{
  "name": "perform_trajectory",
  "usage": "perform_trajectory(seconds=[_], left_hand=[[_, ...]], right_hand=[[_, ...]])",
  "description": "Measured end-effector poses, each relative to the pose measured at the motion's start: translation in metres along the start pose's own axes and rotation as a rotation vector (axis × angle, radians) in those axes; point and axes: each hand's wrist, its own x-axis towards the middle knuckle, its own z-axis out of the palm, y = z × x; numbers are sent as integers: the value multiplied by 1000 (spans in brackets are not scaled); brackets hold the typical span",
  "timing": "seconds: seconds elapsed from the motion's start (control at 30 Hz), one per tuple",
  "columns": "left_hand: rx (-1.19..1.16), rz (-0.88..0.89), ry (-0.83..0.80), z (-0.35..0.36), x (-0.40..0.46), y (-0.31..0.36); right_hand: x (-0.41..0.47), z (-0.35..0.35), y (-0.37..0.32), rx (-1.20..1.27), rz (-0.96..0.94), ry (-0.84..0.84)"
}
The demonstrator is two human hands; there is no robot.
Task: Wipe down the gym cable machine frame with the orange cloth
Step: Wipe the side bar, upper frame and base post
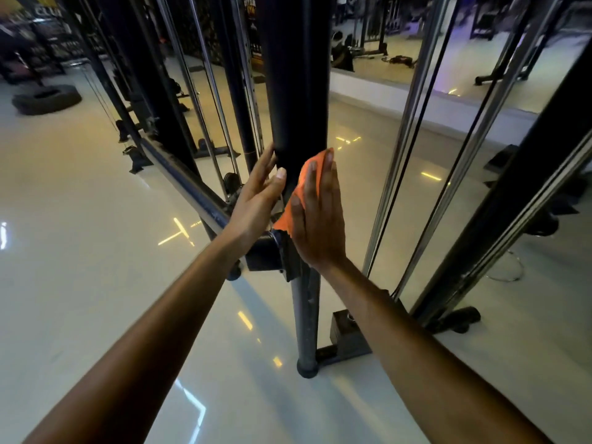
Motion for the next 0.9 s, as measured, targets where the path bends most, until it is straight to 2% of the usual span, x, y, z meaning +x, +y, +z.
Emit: perform_trajectory(seconds=[0.13, 0.3, 0.4, 0.6, 0.73, 0.83, 0.9], left_hand=[[32, -26, 35, 5, -6, -10], [126, -28, 52, 19, -25, -27], [157, -53, 47, 22, -35, -45], [163, -57, 62, 24, -37, -63], [155, -30, 73, 26, -35, -73], [186, -11, 64, 30, -39, -90], [244, -7, 77, 33, -43, -102]], right_hand=[[-17, 4, 10, -2, -42, -29], [-103, 17, 63, -40, -67, -277], [-95, 15, 58, 43, -79, -252], [-44, 20, 48, 112, -50, -95], [-92, 31, 72, 7, -108, -213], [-139, 39, 91, -12, -45, -336], [-145, 41, 90, 12, -21, -335]])
